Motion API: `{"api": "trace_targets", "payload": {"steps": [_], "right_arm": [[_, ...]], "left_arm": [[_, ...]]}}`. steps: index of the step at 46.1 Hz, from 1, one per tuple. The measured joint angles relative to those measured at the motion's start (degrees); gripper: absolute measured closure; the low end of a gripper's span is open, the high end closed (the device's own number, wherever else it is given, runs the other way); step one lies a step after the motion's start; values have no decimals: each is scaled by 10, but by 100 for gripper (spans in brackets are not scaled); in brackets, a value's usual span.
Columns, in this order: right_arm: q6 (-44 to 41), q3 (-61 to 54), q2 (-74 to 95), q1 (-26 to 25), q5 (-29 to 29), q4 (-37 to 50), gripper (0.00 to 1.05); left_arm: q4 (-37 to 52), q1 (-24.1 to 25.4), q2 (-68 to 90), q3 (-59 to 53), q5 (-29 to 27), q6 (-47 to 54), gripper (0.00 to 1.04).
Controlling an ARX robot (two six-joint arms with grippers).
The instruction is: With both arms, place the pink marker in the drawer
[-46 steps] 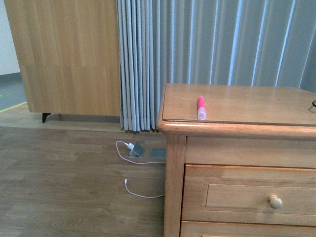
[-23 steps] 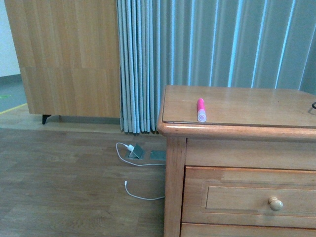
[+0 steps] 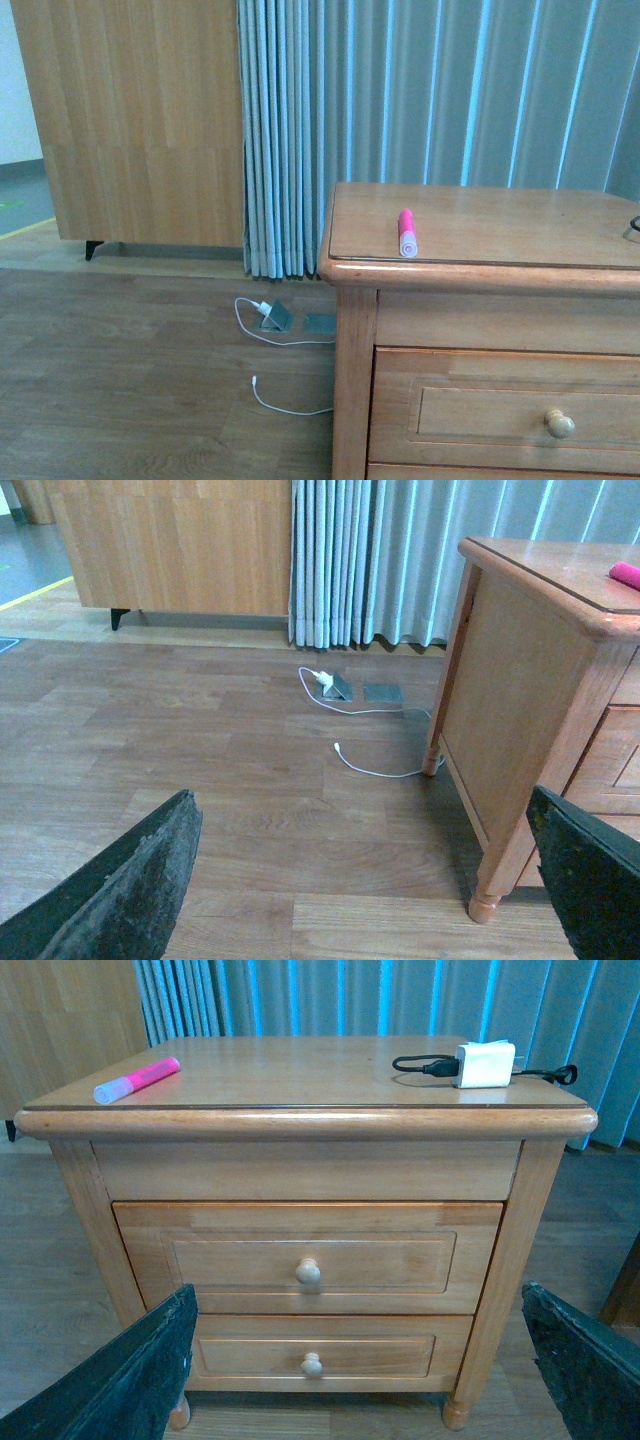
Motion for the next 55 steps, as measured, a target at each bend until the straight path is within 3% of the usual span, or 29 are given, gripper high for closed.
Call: {"api": "trace_targets", "payload": {"steps": [9,12,15,23,34,45,55], "right_arm": [[3,1,2,0,-3,-4,8],[27,22,44,-2,-22,-74,8],[40,25,86,-3,-22,-74,8],[52,49,243,14,-30,23,8],[51,125,626,47,-15,274,8],[52,255,901,91,12,346,8],[59,360,1040,110,52,388,8]], "left_arm": [[0,0,0,0,0,0,6],[0,0,0,0,0,0,6],[0,0,0,0,0,0,6],[0,0,0,0,0,0,6],[0,0,0,0,0,0,6],[0,0,0,0,0,0,6],[0,0,0,0,0,0,6]]}}
